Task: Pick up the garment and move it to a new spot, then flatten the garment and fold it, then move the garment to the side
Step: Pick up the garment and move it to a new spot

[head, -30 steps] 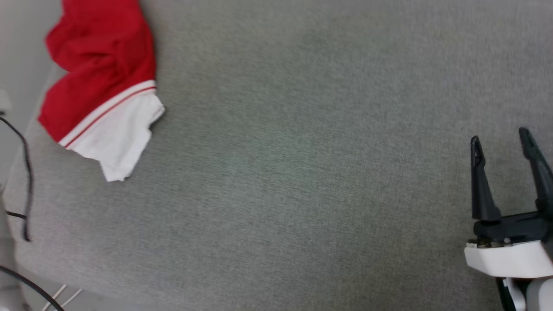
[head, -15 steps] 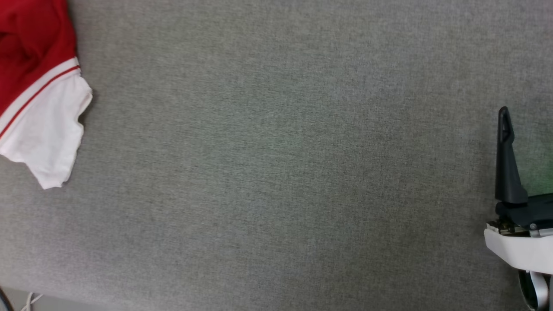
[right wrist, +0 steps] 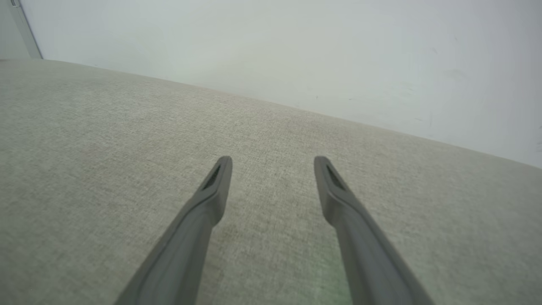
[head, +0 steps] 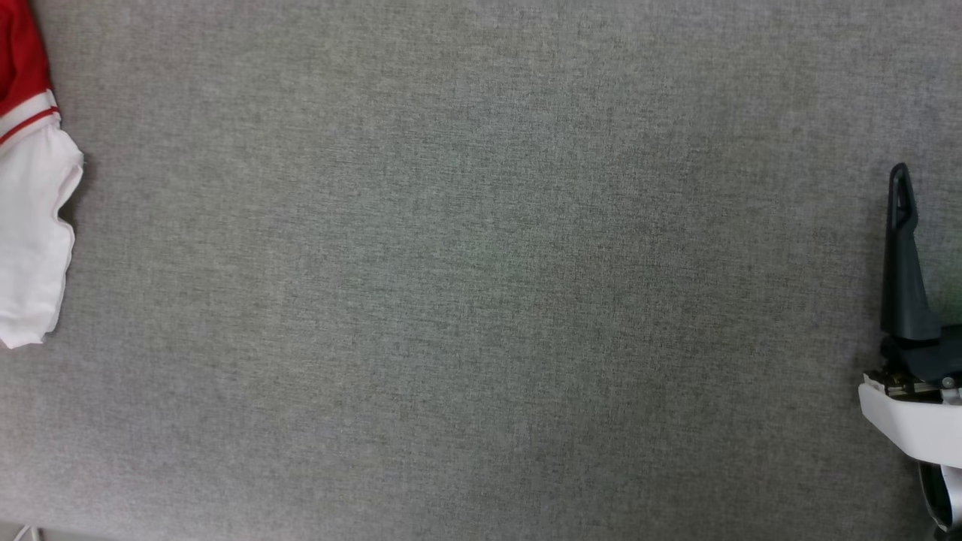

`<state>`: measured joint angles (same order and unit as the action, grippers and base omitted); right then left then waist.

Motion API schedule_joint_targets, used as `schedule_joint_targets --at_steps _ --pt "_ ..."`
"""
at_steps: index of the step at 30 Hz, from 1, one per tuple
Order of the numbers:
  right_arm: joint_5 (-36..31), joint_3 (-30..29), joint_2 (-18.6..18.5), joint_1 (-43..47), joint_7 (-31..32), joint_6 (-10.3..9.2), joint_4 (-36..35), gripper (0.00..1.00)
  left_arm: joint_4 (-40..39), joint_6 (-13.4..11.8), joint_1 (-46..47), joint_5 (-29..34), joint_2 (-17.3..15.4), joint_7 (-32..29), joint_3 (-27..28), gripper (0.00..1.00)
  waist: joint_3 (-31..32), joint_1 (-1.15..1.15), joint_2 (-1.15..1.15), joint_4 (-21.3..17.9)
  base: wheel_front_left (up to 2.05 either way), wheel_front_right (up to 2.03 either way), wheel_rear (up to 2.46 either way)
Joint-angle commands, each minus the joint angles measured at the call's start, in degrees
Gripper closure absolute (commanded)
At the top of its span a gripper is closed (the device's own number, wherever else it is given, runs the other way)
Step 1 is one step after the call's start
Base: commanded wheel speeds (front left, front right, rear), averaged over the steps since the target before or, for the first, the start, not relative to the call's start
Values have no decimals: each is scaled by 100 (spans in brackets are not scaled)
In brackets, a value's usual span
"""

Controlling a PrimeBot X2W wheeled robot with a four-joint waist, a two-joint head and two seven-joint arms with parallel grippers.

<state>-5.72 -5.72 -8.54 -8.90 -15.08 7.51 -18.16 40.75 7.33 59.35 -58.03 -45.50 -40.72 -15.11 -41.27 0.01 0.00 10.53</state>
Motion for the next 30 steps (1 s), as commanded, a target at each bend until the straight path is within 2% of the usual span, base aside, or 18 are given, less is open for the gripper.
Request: schedule_joint_targets --at_steps 1,7,8,9,15,23,30 --pt "-21 -19 -35 -64 -14 -3 -13 0 66 5 -57 -80 48 -76 -57 0 -64 -1 0 -18 0 0 0" --pt "-24 22 -14 -125 -11 -3 21 0 232 7 -127 -169 303 -29 -422 0 -107 -1 0 -74 0 0 0" --pt "-20 19 0 -130 -12 -3 27 0 225 8 -128 -167 293 13 -474 73 -79 -1 0 -81 0 0 0" --pt "-17 21 10 -131 -12 -3 38 0 219 8 -111 -174 261 37 -524 100 -41 -1 0 -87 0 0 0" --pt "31 99 100 -72 -14 -4 123 0 27 7 158 -6 -185 506 -754 100 353 -1 0 -97 0 0 0" --pt "147 268 272 28 -14 -4 363 0 -746 6 480 109 -691 897 -1236 100 1107 -1 0 -144 0 0 0" --pt "272 350 407 104 -14 -4 551 0 -1624 6 955 228 -871 864 -1772 100 1662 -1 0 -285 0 0 0"
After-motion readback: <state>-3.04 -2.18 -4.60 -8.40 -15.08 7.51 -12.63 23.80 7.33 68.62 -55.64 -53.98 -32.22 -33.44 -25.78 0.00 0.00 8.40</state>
